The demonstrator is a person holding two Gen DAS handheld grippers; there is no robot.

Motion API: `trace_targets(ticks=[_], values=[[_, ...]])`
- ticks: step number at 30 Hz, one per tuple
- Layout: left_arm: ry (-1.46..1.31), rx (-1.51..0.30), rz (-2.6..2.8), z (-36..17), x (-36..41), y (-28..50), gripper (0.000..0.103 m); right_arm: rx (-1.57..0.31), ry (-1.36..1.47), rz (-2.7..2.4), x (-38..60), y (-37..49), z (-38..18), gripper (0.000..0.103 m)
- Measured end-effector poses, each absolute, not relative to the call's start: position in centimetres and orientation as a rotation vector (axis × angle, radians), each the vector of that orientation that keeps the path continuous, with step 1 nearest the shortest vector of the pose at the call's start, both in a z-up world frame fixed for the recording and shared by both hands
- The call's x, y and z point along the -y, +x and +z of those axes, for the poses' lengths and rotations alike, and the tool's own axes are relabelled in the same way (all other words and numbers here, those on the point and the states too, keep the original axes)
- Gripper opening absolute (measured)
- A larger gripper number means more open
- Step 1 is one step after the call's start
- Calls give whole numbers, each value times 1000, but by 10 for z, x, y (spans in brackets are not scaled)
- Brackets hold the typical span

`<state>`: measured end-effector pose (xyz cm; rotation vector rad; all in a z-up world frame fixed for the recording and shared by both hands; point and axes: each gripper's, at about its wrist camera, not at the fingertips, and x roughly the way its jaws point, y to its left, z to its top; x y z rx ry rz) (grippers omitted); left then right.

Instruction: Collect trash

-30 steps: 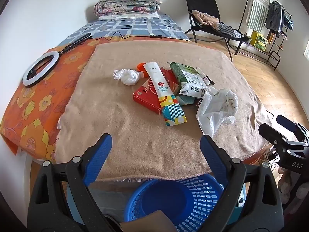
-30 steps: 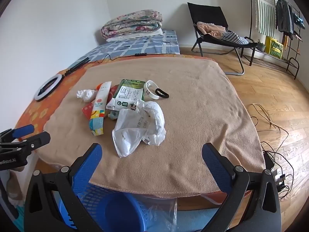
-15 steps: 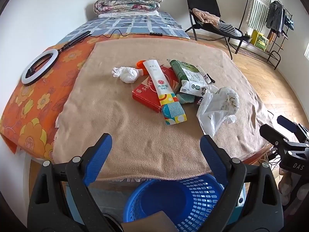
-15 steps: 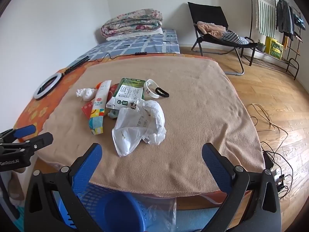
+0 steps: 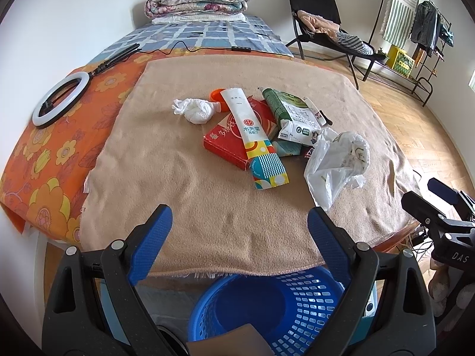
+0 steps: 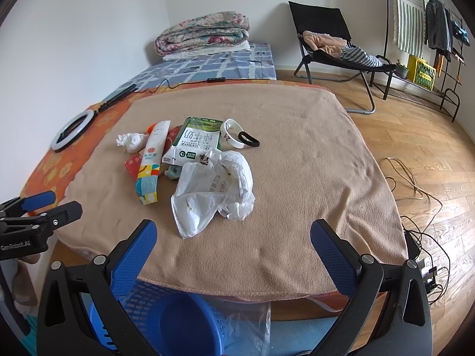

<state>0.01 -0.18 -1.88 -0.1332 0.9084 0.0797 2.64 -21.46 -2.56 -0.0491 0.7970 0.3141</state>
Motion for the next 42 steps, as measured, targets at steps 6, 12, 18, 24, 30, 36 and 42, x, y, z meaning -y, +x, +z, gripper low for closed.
trace_targets(ticks=[6,12,18,24,30,36,42], values=[[-134,-906,82,-24,2,-1,94,-796,-51,315,215,26,-26,103],[-135,-910,80,-18,1,1,95,-797,-50,314,215,26,-26,103],[-136,-912,81,-24,2,1,95,-802,-54,315,216,25,-30,103],[-136,-912,80,-19,0,1,95,-808,-60,309,216,24,-31,103],[-137,-914,79,-19,0,1,94,-812,-67,302,215,24,-32,103],[-138,-915,79,-19,0,2,94,-819,-81,290,213,25,-33,103],[-137,-915,80,-18,0,2,95,-817,-94,283,211,24,-33,103]])
